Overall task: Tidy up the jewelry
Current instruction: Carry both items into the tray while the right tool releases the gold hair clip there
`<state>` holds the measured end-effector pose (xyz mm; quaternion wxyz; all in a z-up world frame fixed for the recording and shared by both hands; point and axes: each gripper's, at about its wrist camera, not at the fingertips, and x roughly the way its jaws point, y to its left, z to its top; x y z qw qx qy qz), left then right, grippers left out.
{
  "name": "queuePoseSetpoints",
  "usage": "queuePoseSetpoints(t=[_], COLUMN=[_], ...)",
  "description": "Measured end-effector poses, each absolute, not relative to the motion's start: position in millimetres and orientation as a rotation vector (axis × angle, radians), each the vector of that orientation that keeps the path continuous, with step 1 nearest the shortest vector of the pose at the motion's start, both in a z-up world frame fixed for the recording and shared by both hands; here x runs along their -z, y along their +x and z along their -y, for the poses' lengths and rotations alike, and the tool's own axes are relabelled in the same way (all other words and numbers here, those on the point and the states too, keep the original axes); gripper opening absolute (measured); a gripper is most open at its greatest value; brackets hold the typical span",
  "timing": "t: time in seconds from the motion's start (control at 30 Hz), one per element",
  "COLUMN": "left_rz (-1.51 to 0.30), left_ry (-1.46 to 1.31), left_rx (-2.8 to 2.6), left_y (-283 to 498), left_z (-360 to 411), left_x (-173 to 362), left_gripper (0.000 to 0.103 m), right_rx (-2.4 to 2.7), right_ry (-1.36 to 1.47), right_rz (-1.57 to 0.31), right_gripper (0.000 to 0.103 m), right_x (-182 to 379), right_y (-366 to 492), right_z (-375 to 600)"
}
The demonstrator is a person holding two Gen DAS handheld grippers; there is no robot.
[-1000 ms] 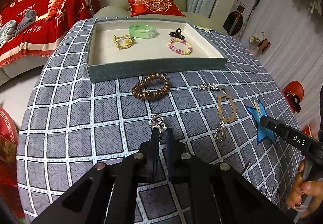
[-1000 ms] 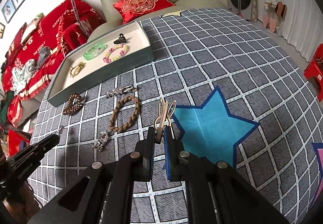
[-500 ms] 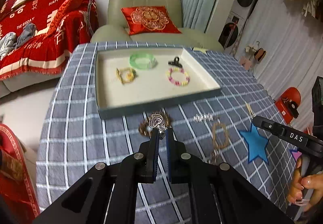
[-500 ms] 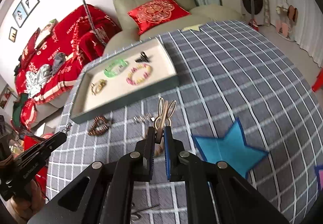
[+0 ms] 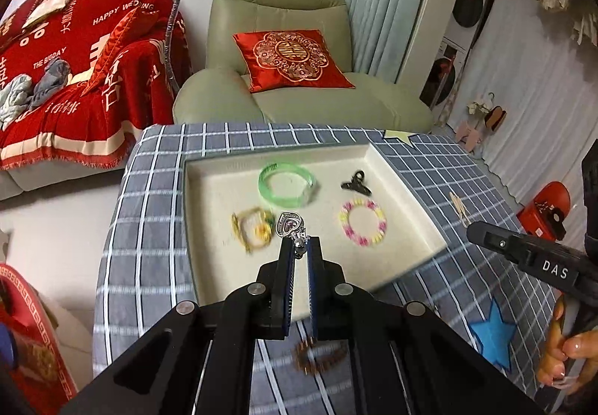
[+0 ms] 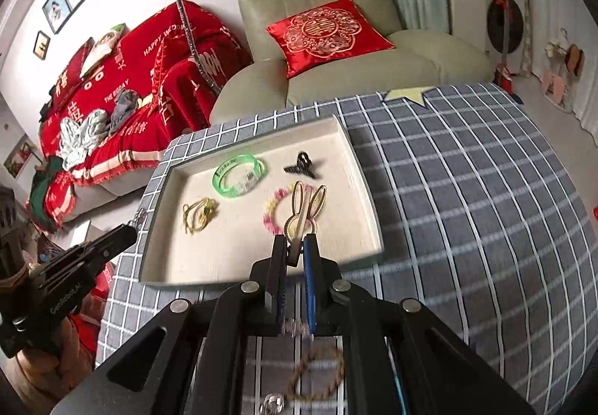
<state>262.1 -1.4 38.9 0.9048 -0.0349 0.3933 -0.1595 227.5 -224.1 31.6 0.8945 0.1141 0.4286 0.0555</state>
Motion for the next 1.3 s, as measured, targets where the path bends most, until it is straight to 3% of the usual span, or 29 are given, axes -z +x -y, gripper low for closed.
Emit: queuePoseSetpoints(t=[0.53,1.23,1.3], left_rz=[-0.935,-1.011,-1.013], left_ry=[-0.011,0.033,0.032], left_rx=[0.302,0.274,0.271], left_y=[336,342,342], left_z=[37,44,44], left_x=[16,44,45], left_gripper=[0.023,0.023,0.023], right_rx=[-0.111,-0.104,-0.108], right_ry=[0.214,0.222,0.229], right_rz=[-0.979,-1.063,-1.069], right_gripper=[0.009,0.01,0.014], right_x=[20,51,51], right_y=[306,317,317], right_z=[217,218,218])
